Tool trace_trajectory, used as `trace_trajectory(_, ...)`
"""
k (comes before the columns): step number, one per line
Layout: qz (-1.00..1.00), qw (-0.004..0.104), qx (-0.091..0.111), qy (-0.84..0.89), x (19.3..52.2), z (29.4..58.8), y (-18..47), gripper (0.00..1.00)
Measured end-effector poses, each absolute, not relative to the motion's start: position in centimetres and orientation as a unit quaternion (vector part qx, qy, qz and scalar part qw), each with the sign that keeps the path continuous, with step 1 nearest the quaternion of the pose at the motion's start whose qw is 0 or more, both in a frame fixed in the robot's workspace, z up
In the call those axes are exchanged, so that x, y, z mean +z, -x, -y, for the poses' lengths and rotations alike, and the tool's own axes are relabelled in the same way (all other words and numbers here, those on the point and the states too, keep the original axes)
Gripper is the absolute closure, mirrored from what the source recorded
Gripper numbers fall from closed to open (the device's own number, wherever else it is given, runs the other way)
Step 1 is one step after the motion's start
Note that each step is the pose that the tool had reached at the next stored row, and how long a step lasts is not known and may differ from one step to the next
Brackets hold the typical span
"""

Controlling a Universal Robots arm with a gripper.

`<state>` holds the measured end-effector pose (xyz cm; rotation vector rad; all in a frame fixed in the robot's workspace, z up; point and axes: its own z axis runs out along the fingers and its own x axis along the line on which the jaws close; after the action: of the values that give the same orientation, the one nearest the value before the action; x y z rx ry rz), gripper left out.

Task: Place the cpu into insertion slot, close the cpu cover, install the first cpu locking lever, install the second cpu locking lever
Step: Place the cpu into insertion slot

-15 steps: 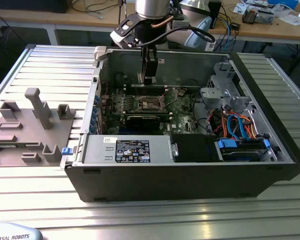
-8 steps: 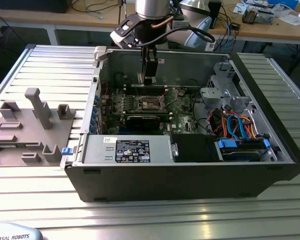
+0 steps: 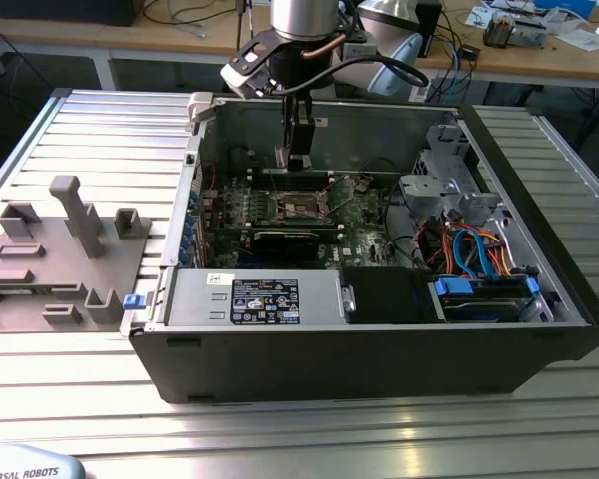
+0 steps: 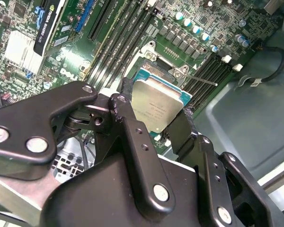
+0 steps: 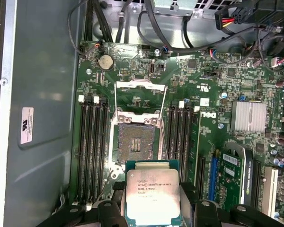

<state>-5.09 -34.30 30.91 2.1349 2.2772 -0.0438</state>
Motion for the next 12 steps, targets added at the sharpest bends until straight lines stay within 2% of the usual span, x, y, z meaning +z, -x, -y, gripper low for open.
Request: trace_trajectory(12,-0.729,0.01,-0.014,-0.684,30.66,34.29,5.09,0.46)
